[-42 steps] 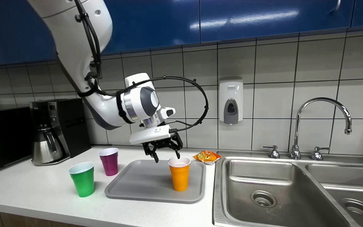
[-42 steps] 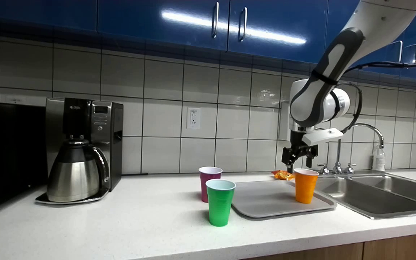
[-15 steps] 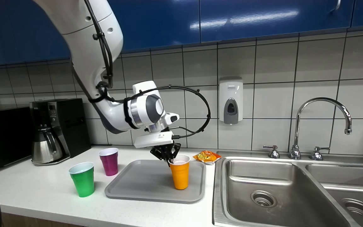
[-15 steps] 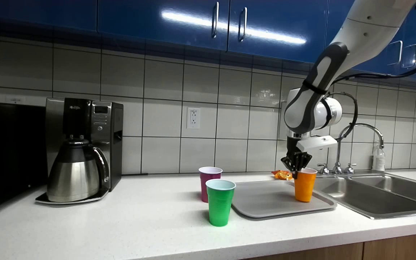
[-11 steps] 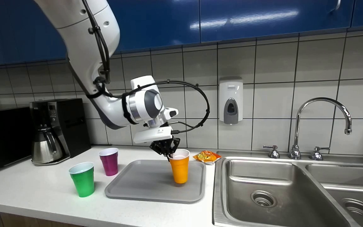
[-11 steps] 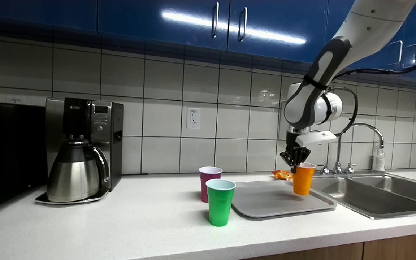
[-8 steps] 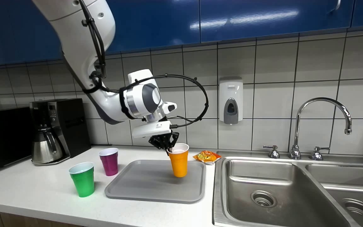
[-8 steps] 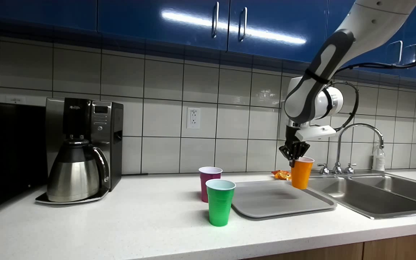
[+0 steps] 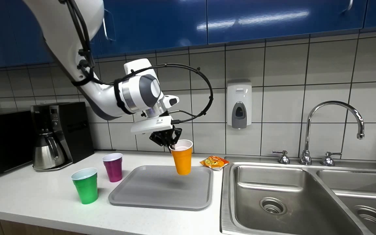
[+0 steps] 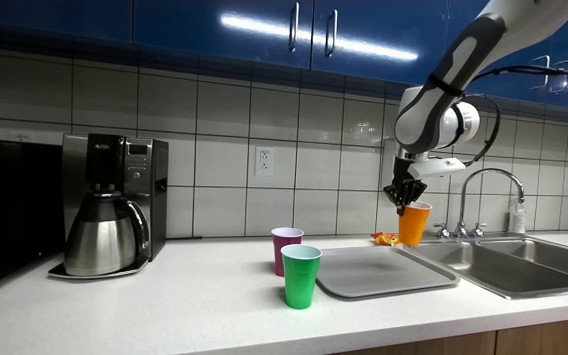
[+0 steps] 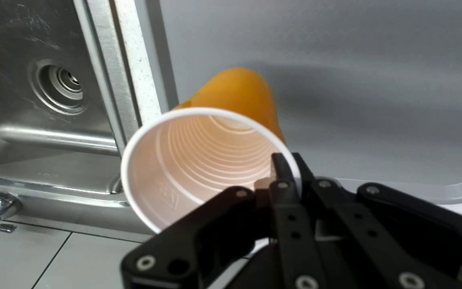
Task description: Remove the green, purple and orange cups from the tray
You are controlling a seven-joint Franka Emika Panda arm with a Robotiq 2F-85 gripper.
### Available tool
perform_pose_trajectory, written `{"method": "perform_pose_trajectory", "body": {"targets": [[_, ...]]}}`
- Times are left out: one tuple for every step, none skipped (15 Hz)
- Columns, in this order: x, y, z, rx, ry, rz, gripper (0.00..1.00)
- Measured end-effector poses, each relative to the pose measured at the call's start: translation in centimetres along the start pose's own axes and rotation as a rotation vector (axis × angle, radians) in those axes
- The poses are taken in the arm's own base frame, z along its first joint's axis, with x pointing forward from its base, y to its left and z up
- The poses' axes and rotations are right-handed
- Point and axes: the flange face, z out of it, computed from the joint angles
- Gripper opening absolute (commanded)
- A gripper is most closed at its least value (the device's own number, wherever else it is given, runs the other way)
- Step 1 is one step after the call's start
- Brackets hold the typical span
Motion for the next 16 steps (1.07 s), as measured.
{"method": "perform_pose_trajectory", "body": {"targets": [[-0.3,-0.1,-0.4,0.001,0.001,0.0,0.01],[-0.7,-0.2,-0.8,0.002,0.001,0.0,0.01],[-1.1,-0.2,-1.1,0.002,0.0,0.0,0.01],[-1.5,-0.3,-1.5,0.003,-0.002,0.0,0.01],[-1.8,-0.4,-1.8,0.004,-0.004,0.0,0.01],[-2.2,-0.4,-2.1,0.004,-0.007,0.0,0.01],[-2.6,-0.4,-2.3,0.004,-0.009,0.001,0.01],[-2.9,-0.5,-2.5,0.005,-0.013,0.002,0.01],[-3.3,-0.5,-2.7,0.005,-0.018,0.002,0.01],[-3.7,-0.5,-2.8,0.005,-0.024,0.003,0.01],[-4.0,-0.6,-2.9,0.006,-0.029,0.003,0.01],[-4.4,-0.6,-3.0,0.006,-0.035,0.004,0.01],[-4.7,-0.6,-3.0,0.007,-0.041,0.005,0.01],[-5.0,-0.7,-3.0,0.007,-0.047,0.005,0.01],[-5.3,-0.7,-3.0,0.008,-0.055,0.006,0.01],[-5.6,-0.7,-2.9,0.008,-0.062,0.006,0.01]]}}
